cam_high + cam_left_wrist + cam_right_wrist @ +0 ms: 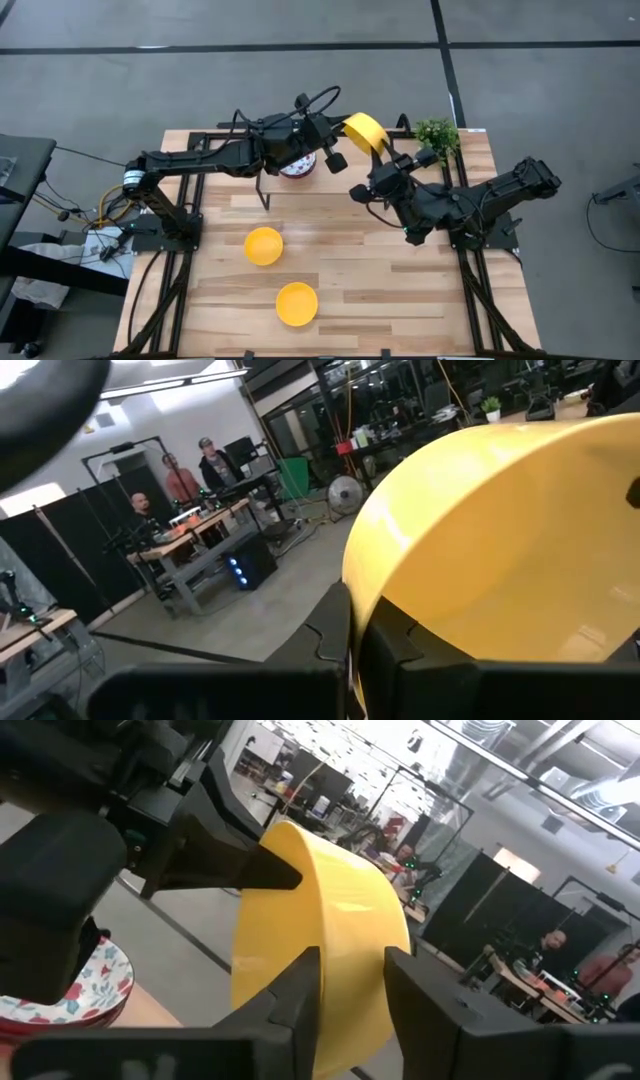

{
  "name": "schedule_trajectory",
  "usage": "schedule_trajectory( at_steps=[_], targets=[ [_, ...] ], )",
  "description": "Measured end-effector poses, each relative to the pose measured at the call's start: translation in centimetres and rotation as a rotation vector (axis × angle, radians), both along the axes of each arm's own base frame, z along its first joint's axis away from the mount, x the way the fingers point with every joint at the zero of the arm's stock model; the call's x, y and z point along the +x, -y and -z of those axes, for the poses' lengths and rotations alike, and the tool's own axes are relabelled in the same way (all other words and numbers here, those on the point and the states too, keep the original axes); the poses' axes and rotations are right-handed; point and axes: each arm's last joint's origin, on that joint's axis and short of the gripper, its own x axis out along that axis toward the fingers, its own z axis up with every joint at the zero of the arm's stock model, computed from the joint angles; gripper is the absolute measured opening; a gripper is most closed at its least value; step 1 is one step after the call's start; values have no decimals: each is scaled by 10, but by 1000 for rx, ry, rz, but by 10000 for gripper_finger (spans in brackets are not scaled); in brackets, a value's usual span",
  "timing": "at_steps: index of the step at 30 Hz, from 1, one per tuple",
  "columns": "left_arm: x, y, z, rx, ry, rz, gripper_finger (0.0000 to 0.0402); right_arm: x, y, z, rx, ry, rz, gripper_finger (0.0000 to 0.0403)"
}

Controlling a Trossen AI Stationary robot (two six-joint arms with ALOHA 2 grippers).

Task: Pick & Place Mini bowls
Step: Put the bottom left yellow bowl on the shelf

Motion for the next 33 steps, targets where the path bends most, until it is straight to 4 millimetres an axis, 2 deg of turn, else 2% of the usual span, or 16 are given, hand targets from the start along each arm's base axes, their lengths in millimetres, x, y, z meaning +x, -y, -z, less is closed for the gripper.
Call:
schedule_trajectory(
  at_steps=[10, 24, 29, 33],
  targets=[
    [0, 6, 1, -5, -1, -7, 3, 0, 8, -1, 5, 2, 55, 8],
    [0, 7, -1, -11, 10, 18, 26, -1, 10, -3, -3, -17, 50, 1],
    [-9, 11, -10, -8, 24, 46, 49, -5, 11, -7, -2, -4, 27, 0],
    [-25, 16, -27, 1, 63, 93, 82, -4, 11, -6, -12, -10, -20, 2]
  ],
)
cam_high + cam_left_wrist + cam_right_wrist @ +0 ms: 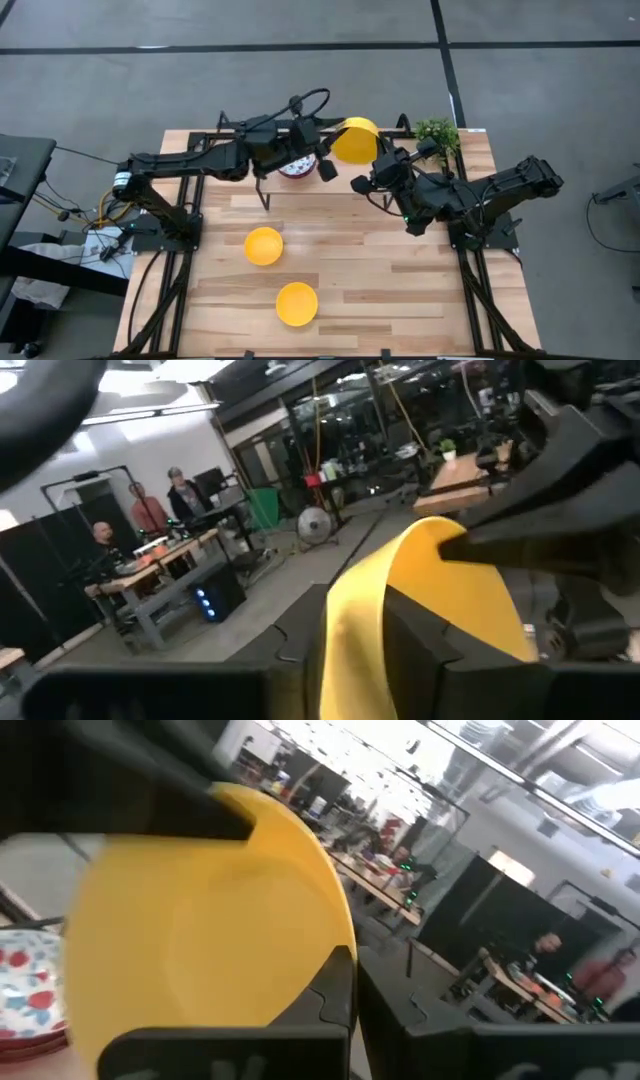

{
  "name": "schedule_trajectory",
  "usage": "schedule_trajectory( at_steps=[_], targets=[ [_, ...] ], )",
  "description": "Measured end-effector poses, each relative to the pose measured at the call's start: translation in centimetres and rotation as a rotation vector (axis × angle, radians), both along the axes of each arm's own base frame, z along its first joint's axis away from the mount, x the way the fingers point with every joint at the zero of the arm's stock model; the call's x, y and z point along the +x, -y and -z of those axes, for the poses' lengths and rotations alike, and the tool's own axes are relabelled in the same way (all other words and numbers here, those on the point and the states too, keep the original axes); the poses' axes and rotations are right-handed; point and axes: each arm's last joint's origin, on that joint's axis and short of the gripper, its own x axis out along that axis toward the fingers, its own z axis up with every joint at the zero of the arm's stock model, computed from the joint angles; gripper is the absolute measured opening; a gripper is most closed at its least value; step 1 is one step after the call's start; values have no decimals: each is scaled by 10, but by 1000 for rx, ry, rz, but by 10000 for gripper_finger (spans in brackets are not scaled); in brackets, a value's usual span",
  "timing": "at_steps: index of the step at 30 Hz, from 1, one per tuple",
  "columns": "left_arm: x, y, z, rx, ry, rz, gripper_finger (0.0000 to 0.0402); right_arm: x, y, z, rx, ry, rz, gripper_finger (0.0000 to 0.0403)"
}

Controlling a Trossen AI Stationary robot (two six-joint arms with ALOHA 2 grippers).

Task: Pick & Place Mini bowls
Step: Put the bottom left yellow bowl on the shelf

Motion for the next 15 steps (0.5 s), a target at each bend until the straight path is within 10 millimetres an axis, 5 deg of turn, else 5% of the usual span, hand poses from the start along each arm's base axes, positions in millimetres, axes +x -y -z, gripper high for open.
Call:
schedule_trajectory(
  at_steps=[9, 15],
  targets=[
    [-47, 4, -31, 1, 113, 6, 152, -1, 5, 0, 4, -5, 56, 2],
    [-91, 5, -34, -19, 147, -2, 166, -2, 17, -3, 9, 6, 99, 1]
  ],
)
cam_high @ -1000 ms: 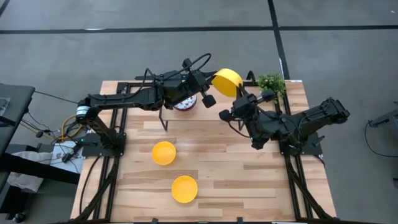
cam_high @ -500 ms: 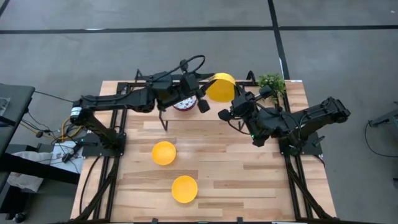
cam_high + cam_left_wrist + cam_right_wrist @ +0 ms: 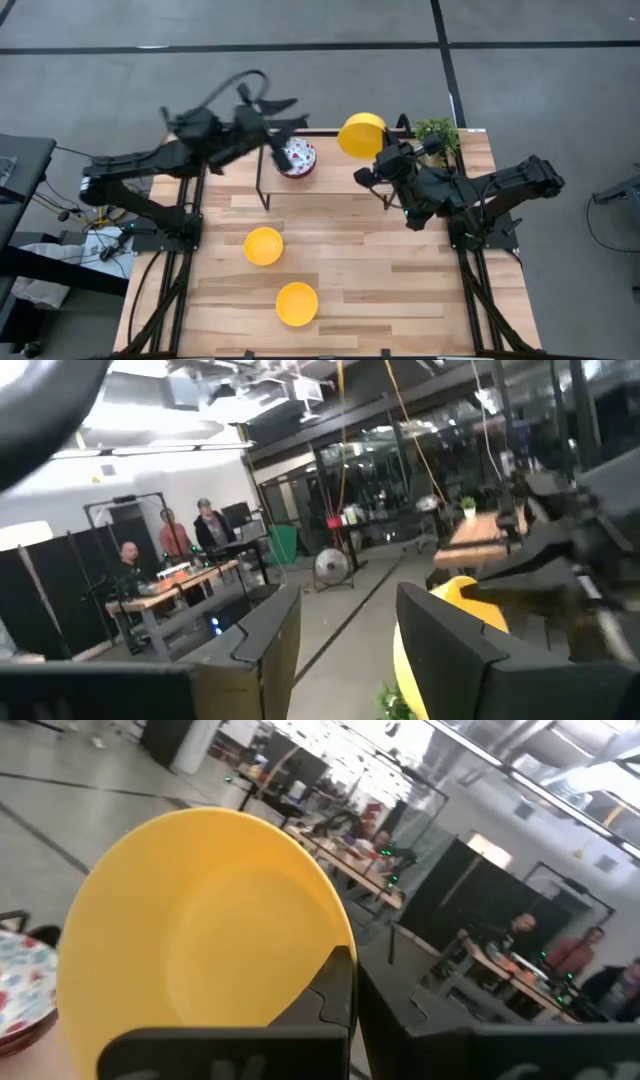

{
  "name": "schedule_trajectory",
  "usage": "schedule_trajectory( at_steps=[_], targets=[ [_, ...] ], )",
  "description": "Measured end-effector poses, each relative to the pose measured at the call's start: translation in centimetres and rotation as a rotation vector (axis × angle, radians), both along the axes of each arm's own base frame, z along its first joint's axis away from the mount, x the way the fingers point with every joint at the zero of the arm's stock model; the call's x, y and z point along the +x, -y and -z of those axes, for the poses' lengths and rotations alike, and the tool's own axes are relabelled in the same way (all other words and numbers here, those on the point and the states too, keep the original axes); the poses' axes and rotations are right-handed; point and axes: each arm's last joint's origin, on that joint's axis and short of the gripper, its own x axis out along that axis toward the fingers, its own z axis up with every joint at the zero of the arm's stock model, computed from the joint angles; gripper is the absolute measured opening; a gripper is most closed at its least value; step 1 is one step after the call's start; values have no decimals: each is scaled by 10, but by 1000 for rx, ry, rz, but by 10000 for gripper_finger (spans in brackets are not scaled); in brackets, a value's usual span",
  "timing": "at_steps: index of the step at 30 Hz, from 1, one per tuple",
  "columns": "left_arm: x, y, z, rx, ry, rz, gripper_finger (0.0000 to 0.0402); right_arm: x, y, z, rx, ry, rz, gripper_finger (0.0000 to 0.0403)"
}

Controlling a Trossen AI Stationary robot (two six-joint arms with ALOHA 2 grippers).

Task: Pick & Place Mini bowls
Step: Put the bottom left yellow bowl on the shelf

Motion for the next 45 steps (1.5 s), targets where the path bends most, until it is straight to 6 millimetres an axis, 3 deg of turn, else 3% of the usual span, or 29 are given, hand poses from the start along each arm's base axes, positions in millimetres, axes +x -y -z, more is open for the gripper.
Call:
schedule_trajectory(
  at_steps=[11, 14, 17, 21, 30, 38, 45],
  targets=[
    [-69, 16, 42, -234, 50, 123, 159, -7, 33, -4, 2, 38, 41, 1],
    [-76, 23, 59, -283, 30, 170, 158, -6, 41, 5, 35, 77, -80, 0],
    [-83, 29, 67, -313, 37, 211, 158, -8, 54, 26, 231, 118, -286, 0],
    [-85, 35, 77, -320, 12, 243, 158, -13, 76, 51, 537, 117, -327, 0],
    [-80, 38, 92, -317, -39, 247, 158, -38, 133, 63, 1076, 154, -407, 0],
    [-78, 39, 101, -317, -64, 243, 158, -62, 173, 52, 1197, 212, -375, 0],
    [-78, 39, 101, -317, -63, 243, 158, -47, 187, 62, 1256, 99, -330, 0]
  ],
)
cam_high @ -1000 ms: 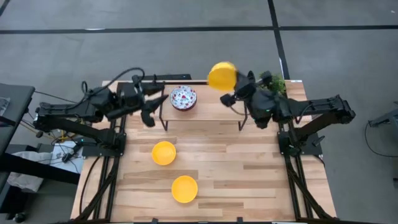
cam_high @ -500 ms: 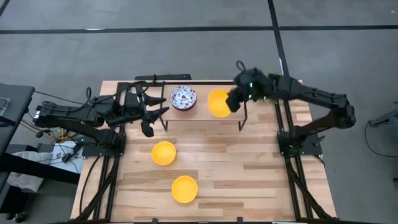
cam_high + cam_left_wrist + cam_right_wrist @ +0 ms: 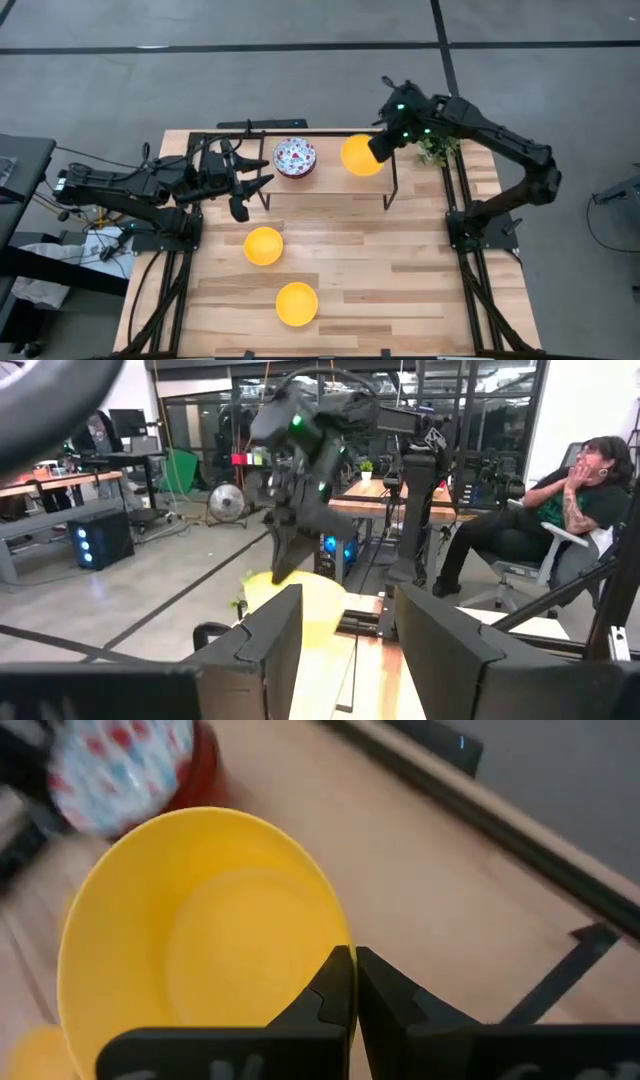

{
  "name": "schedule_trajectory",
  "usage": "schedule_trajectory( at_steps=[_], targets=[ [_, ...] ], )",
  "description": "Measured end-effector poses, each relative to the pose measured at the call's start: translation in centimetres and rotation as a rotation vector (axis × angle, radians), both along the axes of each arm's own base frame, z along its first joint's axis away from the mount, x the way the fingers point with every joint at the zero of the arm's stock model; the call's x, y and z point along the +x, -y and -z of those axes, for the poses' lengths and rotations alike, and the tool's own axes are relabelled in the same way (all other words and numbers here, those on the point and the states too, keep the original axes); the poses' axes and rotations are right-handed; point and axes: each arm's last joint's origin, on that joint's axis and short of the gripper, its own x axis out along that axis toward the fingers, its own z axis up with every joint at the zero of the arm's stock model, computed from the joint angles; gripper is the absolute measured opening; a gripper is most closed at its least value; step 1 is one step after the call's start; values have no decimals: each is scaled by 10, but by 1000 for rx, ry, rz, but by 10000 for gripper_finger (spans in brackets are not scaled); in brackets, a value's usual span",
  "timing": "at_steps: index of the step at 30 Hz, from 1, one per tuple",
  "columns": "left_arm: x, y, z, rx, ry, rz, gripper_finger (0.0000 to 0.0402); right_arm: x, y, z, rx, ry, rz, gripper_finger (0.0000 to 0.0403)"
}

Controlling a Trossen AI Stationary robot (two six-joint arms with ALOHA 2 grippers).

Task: Pick & Place Mini bowls
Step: Put the bottom left yellow bowl on the shelf

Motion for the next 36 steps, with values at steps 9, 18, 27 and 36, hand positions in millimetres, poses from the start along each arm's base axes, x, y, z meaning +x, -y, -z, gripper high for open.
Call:
schedule_trajectory(
  at_steps=[9, 18, 27, 36],
  targets=[
    [0, 1, 0, -43, 10, 5, 158, 28, 28, 23, -25, -119, -60, 0],
    [0, 1, 0, -43, 7, 8, 158, 38, 44, 44, -3, -174, -71, 0],
    [0, 1, 0, -43, 7, 8, 158, 39, 43, 44, 7, -163, -86, 0],
    [0, 1, 0, -43, 8, 8, 158, 44, 44, 52, 17, -181, -95, 0]
  ],
)
